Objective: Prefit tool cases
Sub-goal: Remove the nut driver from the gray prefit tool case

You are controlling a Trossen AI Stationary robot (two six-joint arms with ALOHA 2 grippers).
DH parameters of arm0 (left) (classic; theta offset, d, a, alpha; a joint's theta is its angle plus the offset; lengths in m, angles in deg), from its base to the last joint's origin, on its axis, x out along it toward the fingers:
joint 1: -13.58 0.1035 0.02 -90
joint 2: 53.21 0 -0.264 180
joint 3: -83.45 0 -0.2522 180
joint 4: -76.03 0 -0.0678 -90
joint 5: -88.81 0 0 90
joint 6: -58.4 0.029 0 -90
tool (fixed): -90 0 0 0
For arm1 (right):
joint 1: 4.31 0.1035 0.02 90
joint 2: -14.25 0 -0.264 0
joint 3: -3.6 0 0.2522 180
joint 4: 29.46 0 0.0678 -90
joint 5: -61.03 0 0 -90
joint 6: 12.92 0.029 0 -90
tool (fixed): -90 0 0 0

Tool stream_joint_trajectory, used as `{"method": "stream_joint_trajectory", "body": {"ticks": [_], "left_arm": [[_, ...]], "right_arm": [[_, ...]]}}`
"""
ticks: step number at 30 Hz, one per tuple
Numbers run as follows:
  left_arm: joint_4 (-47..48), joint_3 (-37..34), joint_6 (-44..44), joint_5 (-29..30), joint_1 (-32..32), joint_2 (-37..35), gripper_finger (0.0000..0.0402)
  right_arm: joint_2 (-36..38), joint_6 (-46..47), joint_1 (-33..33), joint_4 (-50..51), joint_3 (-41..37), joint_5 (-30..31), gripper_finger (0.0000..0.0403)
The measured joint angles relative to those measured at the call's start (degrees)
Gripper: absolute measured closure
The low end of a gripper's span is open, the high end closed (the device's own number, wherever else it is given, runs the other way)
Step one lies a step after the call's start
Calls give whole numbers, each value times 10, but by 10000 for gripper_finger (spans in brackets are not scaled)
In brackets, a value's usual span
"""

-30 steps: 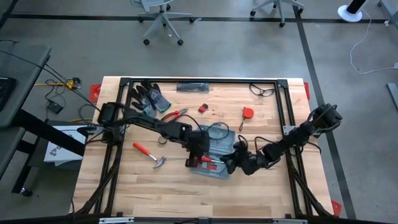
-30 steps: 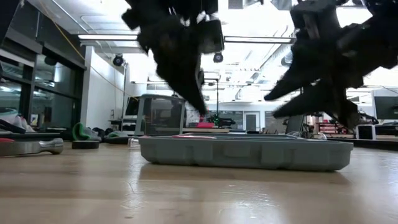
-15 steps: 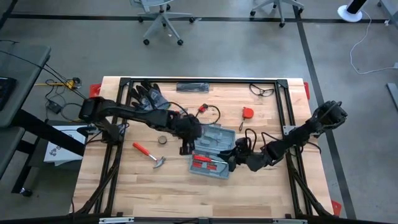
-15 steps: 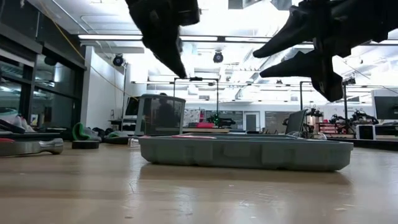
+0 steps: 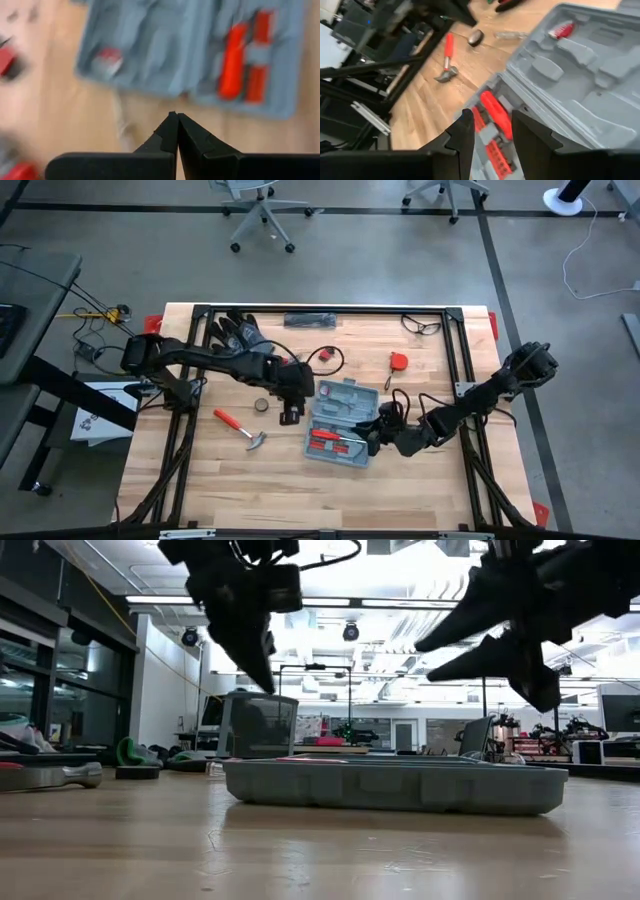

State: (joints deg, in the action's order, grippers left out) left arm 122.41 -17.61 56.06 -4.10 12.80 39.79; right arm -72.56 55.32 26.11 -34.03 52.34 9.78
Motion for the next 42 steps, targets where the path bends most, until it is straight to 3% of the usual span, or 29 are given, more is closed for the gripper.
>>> {"method": "stream_joint_trajectory", "body": {"ticks": [3, 7, 18, 26, 34, 42], "left_arm": [[-76, -8, -6, -18, -11, 5, 401], [-141, -7, -9, 6, -26, 11, 401], [-160, -7, -21, 11, -46, 30, 395], [-161, -7, -36, -22, -54, 38, 320], [-166, -6, -36, -20, -52, 48, 230], [-164, -7, -35, -12, -72, 103, 208]], "right_arm": [[0, 13, 0, 25, 0, -1, 279], [0, 22, -1, 42, 0, -2, 279], [0, 18, -24, 43, 0, -26, 279], [0, 9, -26, 41, 0, -33, 279], [0, 5, -26, 44, 0, -37, 279], [-1, -2, -26, 44, 0, -37, 279]]}}
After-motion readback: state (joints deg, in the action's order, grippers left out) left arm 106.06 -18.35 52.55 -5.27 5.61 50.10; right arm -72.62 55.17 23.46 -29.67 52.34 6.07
